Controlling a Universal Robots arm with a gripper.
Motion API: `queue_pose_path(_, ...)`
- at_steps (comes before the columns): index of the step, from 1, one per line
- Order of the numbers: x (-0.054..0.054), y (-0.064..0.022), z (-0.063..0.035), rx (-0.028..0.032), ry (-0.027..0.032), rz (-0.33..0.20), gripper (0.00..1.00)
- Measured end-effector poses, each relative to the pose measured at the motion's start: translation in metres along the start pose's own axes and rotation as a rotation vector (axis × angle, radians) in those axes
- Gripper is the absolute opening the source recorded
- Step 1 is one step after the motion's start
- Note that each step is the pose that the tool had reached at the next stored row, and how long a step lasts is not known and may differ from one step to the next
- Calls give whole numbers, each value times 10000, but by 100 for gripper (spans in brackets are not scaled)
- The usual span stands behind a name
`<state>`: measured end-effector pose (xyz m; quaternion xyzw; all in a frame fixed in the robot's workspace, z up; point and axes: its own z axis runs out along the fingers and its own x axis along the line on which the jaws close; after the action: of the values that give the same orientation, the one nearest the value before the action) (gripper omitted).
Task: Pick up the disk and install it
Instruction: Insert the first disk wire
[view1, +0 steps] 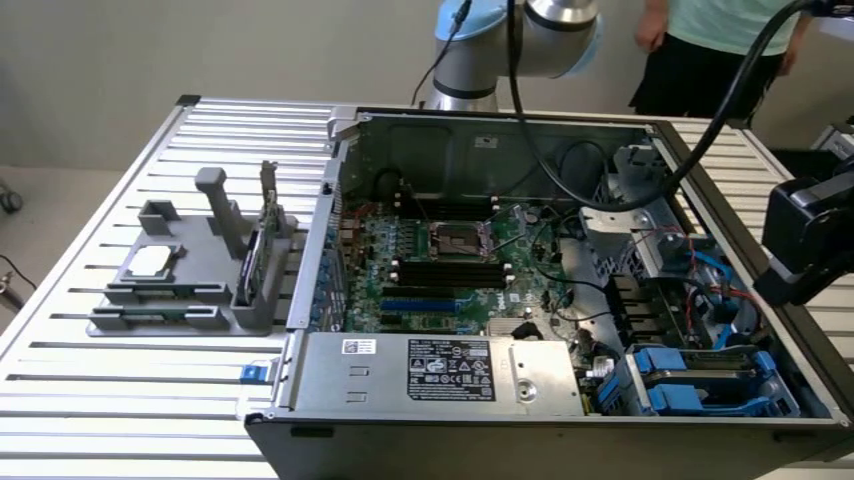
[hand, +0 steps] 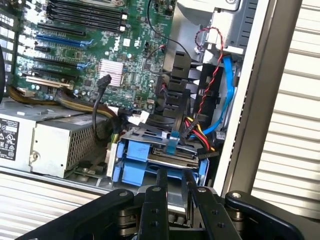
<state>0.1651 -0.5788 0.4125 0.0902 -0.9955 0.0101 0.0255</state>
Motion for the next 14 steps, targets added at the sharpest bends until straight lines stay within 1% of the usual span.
queue_pose_path(3,-23,-4,16,6,-33,55,27)
queue_pose_path(6,-33,-6,53,7,-69,169,27)
queue_pose_path(9,-37,-5,93,-4,-79,427,27)
queue_pose_path(14,-41,-4,170,-30,-80,996,27)
